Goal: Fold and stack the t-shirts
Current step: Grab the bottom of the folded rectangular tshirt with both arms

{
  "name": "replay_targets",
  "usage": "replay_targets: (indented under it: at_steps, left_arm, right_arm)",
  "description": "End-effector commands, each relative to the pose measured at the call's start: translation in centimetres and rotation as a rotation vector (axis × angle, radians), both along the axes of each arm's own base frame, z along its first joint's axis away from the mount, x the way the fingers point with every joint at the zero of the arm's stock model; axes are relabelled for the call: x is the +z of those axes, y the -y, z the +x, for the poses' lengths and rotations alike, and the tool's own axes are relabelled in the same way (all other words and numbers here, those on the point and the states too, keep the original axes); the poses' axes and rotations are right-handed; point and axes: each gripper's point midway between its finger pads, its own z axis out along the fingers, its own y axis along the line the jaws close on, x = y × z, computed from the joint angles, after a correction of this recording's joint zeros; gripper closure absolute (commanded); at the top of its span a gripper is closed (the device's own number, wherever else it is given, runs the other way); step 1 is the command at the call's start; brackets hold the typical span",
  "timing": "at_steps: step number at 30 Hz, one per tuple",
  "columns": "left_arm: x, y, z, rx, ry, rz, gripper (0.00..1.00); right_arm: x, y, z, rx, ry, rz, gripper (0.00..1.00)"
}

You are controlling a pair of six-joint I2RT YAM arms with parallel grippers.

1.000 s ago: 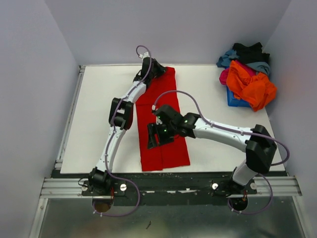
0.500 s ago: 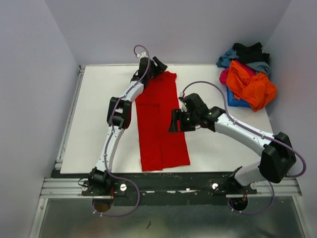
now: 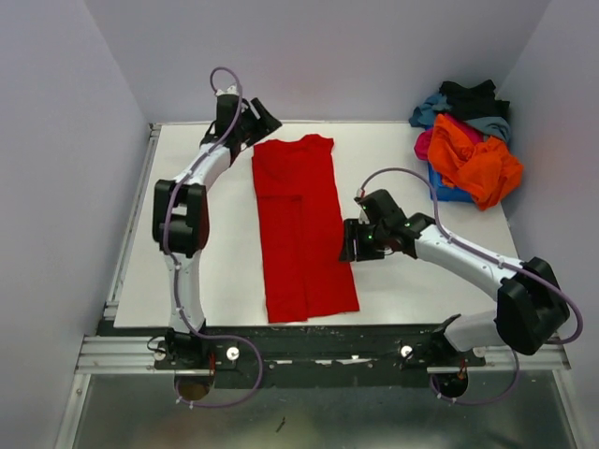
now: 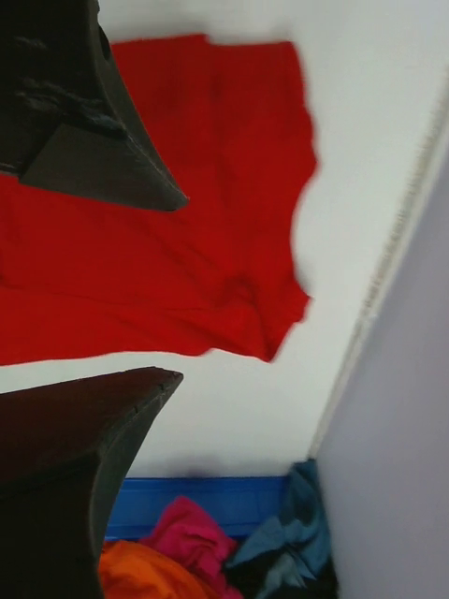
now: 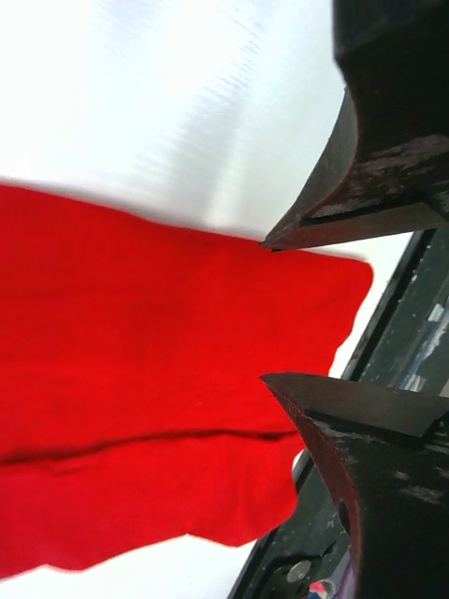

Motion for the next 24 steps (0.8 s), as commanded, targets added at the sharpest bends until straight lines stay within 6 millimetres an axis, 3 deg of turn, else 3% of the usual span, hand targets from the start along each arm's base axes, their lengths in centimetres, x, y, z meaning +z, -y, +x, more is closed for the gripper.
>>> replay_targets:
  at_steps: [1,4,7,11,15,18,24]
  left_arm:
    - [-2.9,-3.3,-11.5,0.02,-0.22,0.079,0.23]
    - [-5.5,-4.6,-19.1,0.039,-0.304,0.119,0.25]
    - [-7.8,-5.7,-26.3,0.04,-0.396,0.195,0.25]
    - [-9.3,-5.3,-33.5,0.013,-0.475,0.18,0.28]
    - [-10.0,-4.5,-38.1,-0.023,-0.533,0.187,0.34]
    - [-10.1,-3.3,-40.3,-0.078,-0.567,0.17,0.41]
    - [-11.8,-1.9,-44.9,-0.143,-0.656,0.212,0.43]
  right_arm:
    - [-0.9,0.8,-2.1,0.023,-0.044,0.024,0.4]
    - [-2.0,1.3,-4.3,0.016,-0.104,0.047,0.41]
    - [-2.6,2.1,-5.8,0.003,-0.132,0.051,0.49]
    - [-3.3,2.8,-7.2,0.009,-0.172,0.038,0.6]
    - [-4.0,3.1,-8.2,0.02,-0.198,0.029,0.62]
    - [-4.5,3.2,-8.6,0.029,-0.214,0.025,0.61]
    - [-6.2,3.0,-9.9,0.049,-0.275,0.025,0.62]
